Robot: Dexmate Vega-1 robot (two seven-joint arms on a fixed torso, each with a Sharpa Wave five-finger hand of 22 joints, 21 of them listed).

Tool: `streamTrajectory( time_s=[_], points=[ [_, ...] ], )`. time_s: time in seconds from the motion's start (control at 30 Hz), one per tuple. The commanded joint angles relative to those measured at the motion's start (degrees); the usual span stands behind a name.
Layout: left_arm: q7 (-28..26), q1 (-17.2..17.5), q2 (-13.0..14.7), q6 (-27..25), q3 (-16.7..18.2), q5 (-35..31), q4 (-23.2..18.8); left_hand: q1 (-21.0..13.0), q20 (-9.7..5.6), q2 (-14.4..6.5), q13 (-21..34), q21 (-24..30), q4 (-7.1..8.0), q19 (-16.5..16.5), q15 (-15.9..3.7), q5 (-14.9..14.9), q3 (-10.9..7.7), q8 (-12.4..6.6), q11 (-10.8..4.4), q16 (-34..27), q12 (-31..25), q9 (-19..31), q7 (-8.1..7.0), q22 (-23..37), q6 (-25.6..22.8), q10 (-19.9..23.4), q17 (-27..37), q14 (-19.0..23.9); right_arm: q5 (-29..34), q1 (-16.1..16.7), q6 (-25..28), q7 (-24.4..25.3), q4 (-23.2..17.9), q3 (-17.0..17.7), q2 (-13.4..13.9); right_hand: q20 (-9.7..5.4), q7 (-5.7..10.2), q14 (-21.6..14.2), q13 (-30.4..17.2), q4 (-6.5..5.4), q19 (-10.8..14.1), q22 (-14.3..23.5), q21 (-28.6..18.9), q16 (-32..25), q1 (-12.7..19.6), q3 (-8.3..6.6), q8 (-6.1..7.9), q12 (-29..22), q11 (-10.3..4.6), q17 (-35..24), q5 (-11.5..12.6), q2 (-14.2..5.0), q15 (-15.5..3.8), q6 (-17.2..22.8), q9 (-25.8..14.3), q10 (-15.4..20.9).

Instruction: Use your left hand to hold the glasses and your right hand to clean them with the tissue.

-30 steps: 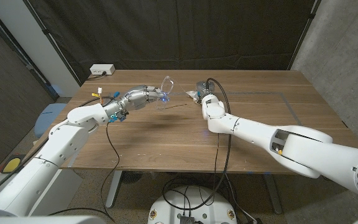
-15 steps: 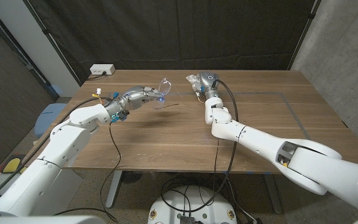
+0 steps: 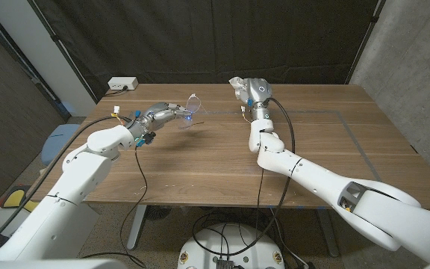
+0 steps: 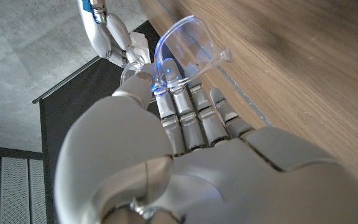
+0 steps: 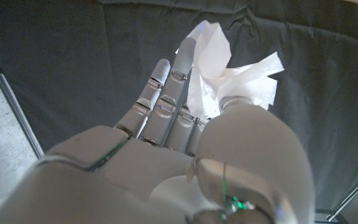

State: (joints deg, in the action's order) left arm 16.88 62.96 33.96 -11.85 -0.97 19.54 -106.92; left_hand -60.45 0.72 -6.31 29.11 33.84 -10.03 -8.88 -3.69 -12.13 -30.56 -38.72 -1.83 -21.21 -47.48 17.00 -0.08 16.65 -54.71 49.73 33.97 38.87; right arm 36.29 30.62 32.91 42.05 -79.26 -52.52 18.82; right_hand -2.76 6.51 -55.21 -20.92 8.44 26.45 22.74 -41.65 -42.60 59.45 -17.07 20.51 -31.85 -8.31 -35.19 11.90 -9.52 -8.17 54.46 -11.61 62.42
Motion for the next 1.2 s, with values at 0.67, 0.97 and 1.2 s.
streamTrajectory(
  time_s=[0.67, 0.97, 1.2],
  points=[
    [2.58, -11.74, -7.41, -7.05, -2.93, -14.23, 4.88, -0.07, -0.19, 0.62, 0.48, 1.32, 0.43, 0.36, -5.29, -0.61, -1.42, -4.40, 0.39, -0.62, -0.72, 7.66, 4.97, 0.19, -6.40, 0.15, 0.54, 0.87, 3.55, 8.27, -9.42, 13.49, -6.50, 5.44, 1.28, -3.90, 1.27, -1.41, -1.78, -0.22, -0.12, 0.76, -2.39, -0.57, 1.26, -0.28, 0.57, -1.57, -0.03, -1.62, 0.07, 0.47, -5.25, 3.78, -0.17, 2.11],
    [5.73, -16.47, -8.42, -7.59, -5.13, -18.28, 7.46, 0.03, -0.15, 0.71, 0.49, 1.72, 0.50, 0.44, -5.29, -0.71, -1.54, -4.31, 0.39, -0.72, -0.79, 7.87, 4.99, 0.20, -6.43, 0.11, 0.76, 0.76, 4.59, 8.40, -8.90, 16.20, -3.97, 5.12, -1.02, -3.82, 1.00, -1.83, -2.27, -0.17, -0.01, 0.88, -3.12, -0.73, 1.49, -0.24, 0.63, -1.80, -0.18, -2.14, 0.12, 0.63, -5.25, 4.34, -0.15, 2.31],
    [8.84, -19.72, -8.35, -8.13, -7.44, -21.73, 8.59, 0.00, -0.12, 0.75, 0.62, 1.98, 0.47, 0.56, -5.29, -0.78, -1.66, -4.18, 0.41, -0.85, -0.96, 7.90, 4.93, 0.21, -6.49, 0.17, 0.95, 0.73, 4.71, 8.44, -9.60, 17.95, -2.93, 4.69, -1.95, -3.73, 0.80, -2.24, -2.60, -0.08, -0.03, 0.95, -3.55, -0.94, 1.68, -0.19, 0.58, -2.03, -0.33, -2.53, 0.16, 0.83, -5.25, 4.48, -0.12, 2.65]
  ],
)
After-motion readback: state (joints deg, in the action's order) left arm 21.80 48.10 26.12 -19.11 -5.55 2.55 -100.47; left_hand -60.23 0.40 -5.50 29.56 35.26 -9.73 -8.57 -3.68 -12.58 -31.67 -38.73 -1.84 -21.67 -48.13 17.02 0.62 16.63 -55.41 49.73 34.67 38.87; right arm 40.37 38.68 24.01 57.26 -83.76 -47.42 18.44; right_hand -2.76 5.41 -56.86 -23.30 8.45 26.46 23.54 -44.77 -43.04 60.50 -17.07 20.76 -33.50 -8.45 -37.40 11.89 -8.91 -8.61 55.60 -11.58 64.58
